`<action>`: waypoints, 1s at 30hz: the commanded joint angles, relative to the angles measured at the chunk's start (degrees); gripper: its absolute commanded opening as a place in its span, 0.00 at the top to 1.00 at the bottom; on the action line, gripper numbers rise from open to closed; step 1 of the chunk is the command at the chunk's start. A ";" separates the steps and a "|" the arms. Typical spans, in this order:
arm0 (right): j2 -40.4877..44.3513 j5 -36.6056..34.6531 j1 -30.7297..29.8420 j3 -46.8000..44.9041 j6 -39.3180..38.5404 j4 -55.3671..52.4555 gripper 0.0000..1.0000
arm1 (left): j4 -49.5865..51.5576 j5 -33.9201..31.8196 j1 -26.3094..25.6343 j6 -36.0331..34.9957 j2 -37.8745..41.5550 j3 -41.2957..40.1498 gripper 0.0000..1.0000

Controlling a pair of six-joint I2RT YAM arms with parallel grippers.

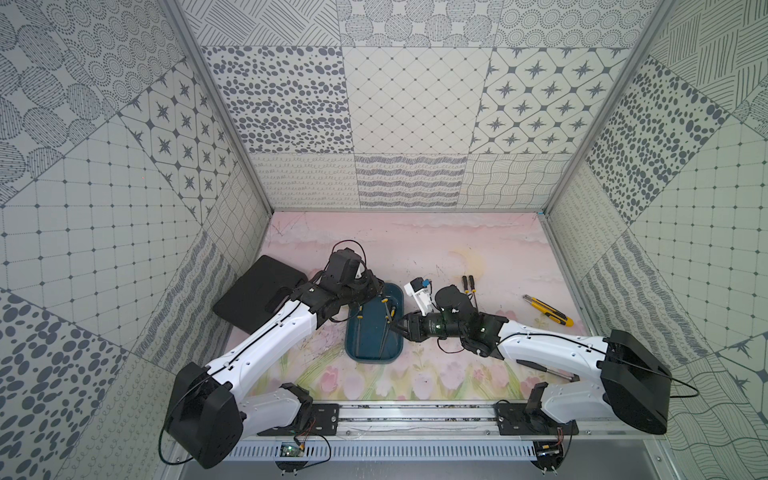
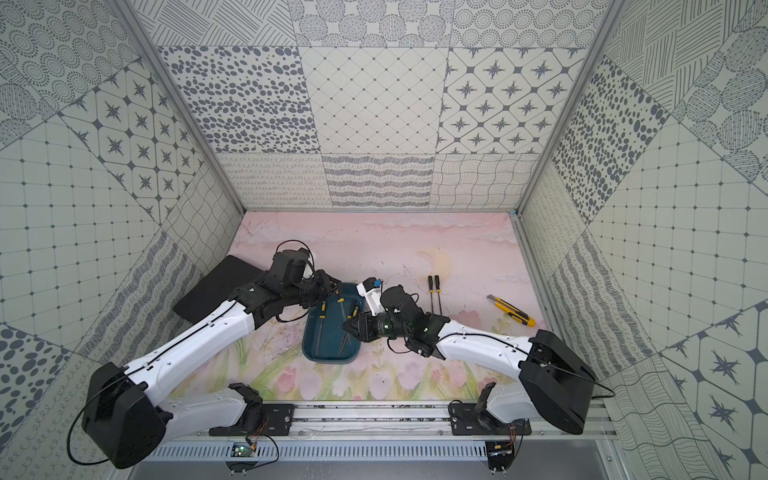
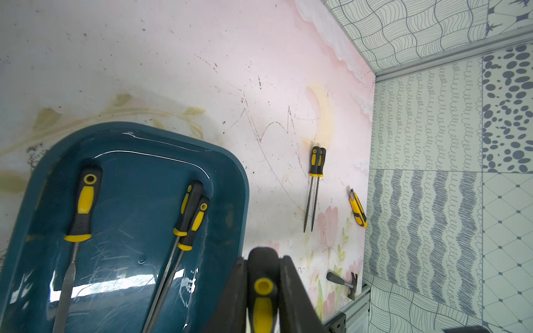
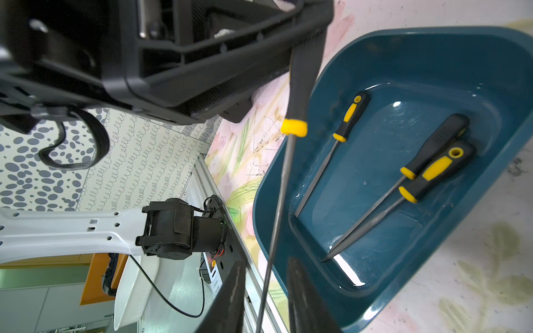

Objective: Take the file tool out of the storage box
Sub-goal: Pick up the file tool from the storage box.

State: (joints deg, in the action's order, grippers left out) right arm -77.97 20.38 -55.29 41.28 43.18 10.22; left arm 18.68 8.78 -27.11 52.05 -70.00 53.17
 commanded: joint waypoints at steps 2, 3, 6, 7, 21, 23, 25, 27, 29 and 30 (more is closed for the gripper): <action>-0.85 0.18 -0.54 1.22 -0.01 2.52 0.79 | -0.88 0.62 0.56 -0.46 0.43 0.54 0.89; -1.02 0.27 -0.56 1.26 0.07 2.69 0.81 | -0.92 0.66 0.56 -0.41 0.23 0.58 0.89; -0.99 -0.08 -0.61 1.30 0.15 2.88 0.90 | -1.12 1.05 0.79 -0.46 -0.37 0.99 0.90; -0.96 -0.23 -0.63 1.35 0.15 2.88 0.91 | -1.28 1.23 0.77 -0.42 -0.40 0.97 0.90; 0.79 -4.55 -0.67 1.78 -0.02 -1.06 1.00 | -1.82 1.57 0.83 -1.51 -2.27 3.76 0.66; 1.46 -6.96 -0.62 2.30 -0.82 -4.14 1.00 | -1.26 1.42 0.94 -2.30 -2.64 5.13 0.54; 2.32 -10.38 -0.63 2.91 -1.81 -8.21 1.00 | -0.63 1.42 1.04 -3.20 -2.77 6.42 0.37; 3.44 -14.29 -0.68 3.48 -2.96 -12.54 1.00 | 0.35 1.45 1.04 -4.27 -2.74 7.74 0.24; 4.46 -19.85 -0.66 4.58 -4.01 -18.25 1.00 | 2.55 1.09 1.14 -5.97 -3.03 9.42 0.12; 4.75 -23.65 -0.74 5.69 -4.55 -22.54 1.00 | 4.13 0.73 1.08 -7.00 -3.33 10.48 0.07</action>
State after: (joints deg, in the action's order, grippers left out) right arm -75.59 6.74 -55.66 43.77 41.52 -3.68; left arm 19.31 9.85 -26.22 49.67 -72.66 60.23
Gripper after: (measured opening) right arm 0.056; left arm 0.904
